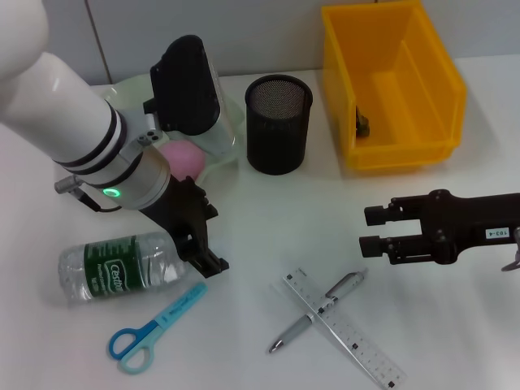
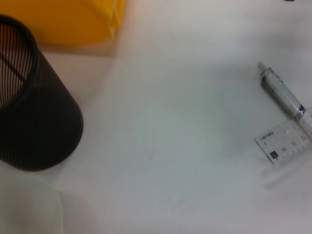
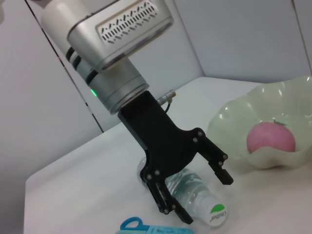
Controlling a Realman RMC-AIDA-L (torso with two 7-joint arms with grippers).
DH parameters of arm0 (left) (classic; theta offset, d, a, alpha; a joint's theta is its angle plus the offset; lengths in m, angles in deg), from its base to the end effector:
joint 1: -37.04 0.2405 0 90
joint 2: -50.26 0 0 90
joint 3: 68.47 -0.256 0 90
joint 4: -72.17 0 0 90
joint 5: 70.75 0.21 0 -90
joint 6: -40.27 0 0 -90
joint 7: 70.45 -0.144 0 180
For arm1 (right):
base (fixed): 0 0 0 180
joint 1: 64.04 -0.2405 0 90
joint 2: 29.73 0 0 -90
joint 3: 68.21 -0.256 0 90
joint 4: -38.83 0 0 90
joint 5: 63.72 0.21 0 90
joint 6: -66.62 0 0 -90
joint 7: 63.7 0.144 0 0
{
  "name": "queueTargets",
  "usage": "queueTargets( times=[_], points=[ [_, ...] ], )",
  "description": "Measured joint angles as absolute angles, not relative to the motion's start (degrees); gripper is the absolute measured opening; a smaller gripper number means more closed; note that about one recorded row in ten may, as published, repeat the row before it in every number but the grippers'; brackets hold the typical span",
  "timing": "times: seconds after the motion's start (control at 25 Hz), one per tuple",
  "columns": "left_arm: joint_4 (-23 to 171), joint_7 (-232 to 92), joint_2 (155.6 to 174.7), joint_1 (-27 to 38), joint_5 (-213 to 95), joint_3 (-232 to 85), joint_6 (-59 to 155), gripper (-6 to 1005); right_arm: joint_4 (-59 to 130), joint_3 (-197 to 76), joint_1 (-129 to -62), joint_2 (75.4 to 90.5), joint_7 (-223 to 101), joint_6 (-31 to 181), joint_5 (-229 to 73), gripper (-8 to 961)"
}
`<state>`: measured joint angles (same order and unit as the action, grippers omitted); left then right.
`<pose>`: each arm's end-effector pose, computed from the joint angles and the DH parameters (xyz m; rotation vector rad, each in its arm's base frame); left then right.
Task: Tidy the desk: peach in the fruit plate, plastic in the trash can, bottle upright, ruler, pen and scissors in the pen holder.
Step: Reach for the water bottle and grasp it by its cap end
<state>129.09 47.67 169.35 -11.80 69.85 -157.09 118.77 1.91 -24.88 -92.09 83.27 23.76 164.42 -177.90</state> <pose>-0.1398 0.3766 -0.0670 -2.9538 -0.0971 0.6142 0.2800 0.3091 0.0304 -2.8389 0.8120 0.6713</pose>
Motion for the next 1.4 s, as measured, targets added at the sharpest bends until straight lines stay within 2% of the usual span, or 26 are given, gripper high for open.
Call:
queueTargets(
  times=[1.4],
  points=[
    [125.87, 47.01, 169.35, -12.18, 69.83, -159.15, 115.66, 860, 2.28, -24.88, -92.03, 83.29, 24.77, 164.91, -179.04, 656]
  ],
)
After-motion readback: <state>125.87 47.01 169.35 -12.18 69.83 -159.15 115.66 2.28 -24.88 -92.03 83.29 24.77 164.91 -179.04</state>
